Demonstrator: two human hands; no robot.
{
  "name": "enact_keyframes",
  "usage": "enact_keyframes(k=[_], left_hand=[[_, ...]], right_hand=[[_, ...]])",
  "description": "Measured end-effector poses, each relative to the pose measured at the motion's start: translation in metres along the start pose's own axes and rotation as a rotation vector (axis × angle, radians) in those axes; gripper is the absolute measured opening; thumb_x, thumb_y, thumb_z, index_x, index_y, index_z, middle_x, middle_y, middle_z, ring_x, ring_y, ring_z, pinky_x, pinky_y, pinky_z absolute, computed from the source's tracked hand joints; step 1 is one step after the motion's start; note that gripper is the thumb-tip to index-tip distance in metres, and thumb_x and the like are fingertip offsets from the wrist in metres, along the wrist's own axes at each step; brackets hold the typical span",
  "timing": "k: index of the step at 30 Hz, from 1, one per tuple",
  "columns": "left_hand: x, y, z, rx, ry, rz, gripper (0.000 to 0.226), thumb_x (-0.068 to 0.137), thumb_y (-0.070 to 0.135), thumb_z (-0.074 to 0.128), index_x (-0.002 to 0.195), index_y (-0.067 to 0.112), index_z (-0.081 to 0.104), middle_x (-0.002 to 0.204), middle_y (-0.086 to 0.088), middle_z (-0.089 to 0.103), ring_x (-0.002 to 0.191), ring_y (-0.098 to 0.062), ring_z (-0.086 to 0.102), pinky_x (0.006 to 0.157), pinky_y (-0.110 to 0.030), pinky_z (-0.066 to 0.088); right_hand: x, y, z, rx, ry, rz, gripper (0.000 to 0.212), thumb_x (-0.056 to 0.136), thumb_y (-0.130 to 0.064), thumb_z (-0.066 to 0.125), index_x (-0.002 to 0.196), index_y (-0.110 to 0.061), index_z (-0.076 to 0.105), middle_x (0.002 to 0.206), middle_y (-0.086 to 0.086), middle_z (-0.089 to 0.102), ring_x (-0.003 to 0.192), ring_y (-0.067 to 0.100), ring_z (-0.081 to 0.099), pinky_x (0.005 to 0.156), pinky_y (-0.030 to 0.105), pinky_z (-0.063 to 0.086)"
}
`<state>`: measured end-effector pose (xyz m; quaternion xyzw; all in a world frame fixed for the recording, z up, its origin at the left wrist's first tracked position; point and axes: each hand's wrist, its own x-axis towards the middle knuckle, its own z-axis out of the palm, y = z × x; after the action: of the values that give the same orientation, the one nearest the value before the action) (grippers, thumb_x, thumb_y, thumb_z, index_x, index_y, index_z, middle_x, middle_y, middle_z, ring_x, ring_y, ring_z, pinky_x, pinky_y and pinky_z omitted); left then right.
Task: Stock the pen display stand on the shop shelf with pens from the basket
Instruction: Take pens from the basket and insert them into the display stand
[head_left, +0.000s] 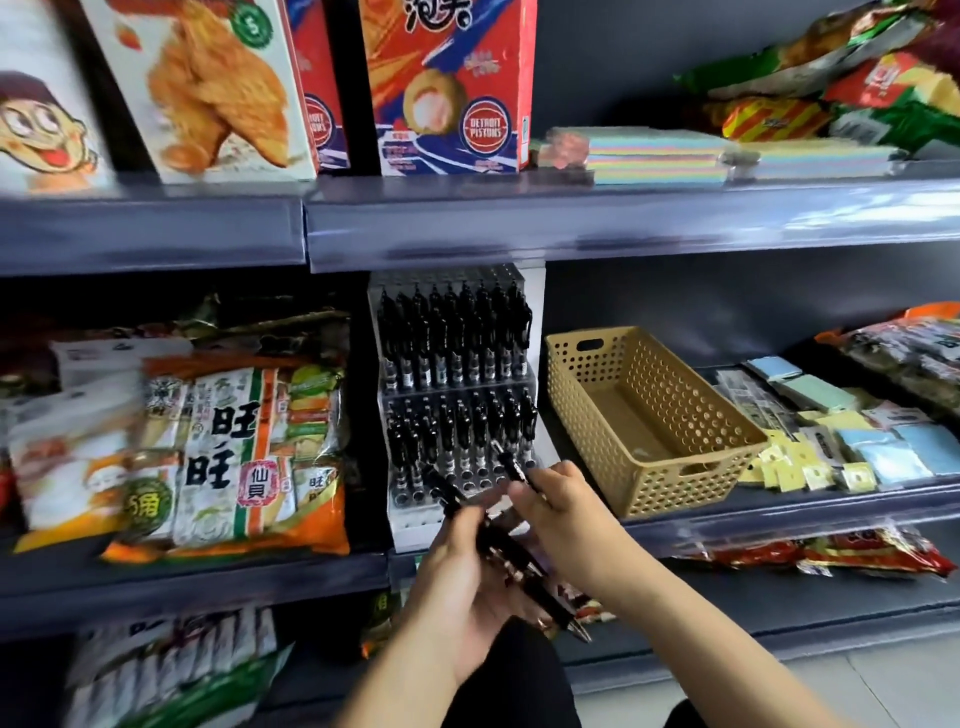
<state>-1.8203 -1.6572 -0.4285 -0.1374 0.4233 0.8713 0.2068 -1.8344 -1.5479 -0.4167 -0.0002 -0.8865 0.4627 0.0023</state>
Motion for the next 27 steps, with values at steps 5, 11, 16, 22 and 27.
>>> enact_keyframes(k=[5, 11, 16, 22, 27], left_hand=[[-0.009, 0.019, -0.035, -0.041, 0.143, 0.111, 0.02, 0.1, 0.019, 0.04, 0.104, 0.011, 0.058, 0.098, -0.014, 0.073, 0.09, -0.032, 0.07, 0.068, -0.056, 0.056], [-0.015, 0.028, -0.081, -0.006, 0.247, 0.229, 0.02, 0.1, 0.014, 0.04, 0.098, 0.01, 0.059, 0.067, -0.012, 0.069, 0.076, -0.03, 0.071, 0.075, -0.046, 0.053], [-0.018, 0.025, -0.097, -0.024, 0.28, 0.246, 0.02, 0.099, 0.012, 0.042, 0.097, 0.009, 0.062, 0.06, -0.009, 0.066, 0.061, -0.021, 0.07, 0.075, -0.04, 0.051], [-0.015, 0.029, -0.114, -0.008, 0.296, 0.253, 0.02, 0.098, 0.012, 0.043, 0.101, 0.012, 0.063, 0.064, -0.007, 0.066, 0.073, -0.024, 0.064, 0.07, -0.035, 0.049], [-0.016, 0.034, -0.121, 0.021, 0.289, 0.268, 0.021, 0.098, 0.011, 0.042, 0.104, 0.011, 0.063, 0.066, -0.007, 0.068, 0.077, -0.024, 0.063, 0.07, -0.034, 0.048]], right_hand=[[0.01, -0.02, -0.005, 0.171, 0.165, -0.012, 0.034, 0.1, -0.022, 0.039, 0.104, 0.002, 0.063, 0.089, 0.02, 0.052, 0.079, 0.038, 0.049, 0.075, 0.045, 0.043], [0.036, -0.033, -0.003, 0.568, 0.327, 0.047, 0.026, 0.086, -0.013, 0.065, 0.111, -0.006, 0.066, 0.097, 0.0, 0.068, 0.086, 0.009, 0.062, 0.082, 0.025, 0.048], [0.05, -0.036, 0.011, 0.544, 0.4, -0.011, 0.03, 0.081, -0.011, 0.07, 0.11, -0.002, 0.067, 0.093, 0.006, 0.07, 0.087, 0.018, 0.067, 0.087, 0.036, 0.054], [0.063, -0.035, 0.027, 0.224, 0.423, -0.117, 0.027, 0.083, -0.02, 0.07, 0.107, -0.008, 0.07, 0.094, 0.004, 0.072, 0.07, 0.003, 0.062, 0.069, 0.023, 0.054], [0.071, -0.032, 0.038, 0.102, 0.414, -0.17, 0.013, 0.086, -0.018, 0.067, 0.09, -0.006, 0.072, 0.07, 0.0, 0.065, 0.042, -0.003, 0.045, 0.045, 0.009, 0.034]])
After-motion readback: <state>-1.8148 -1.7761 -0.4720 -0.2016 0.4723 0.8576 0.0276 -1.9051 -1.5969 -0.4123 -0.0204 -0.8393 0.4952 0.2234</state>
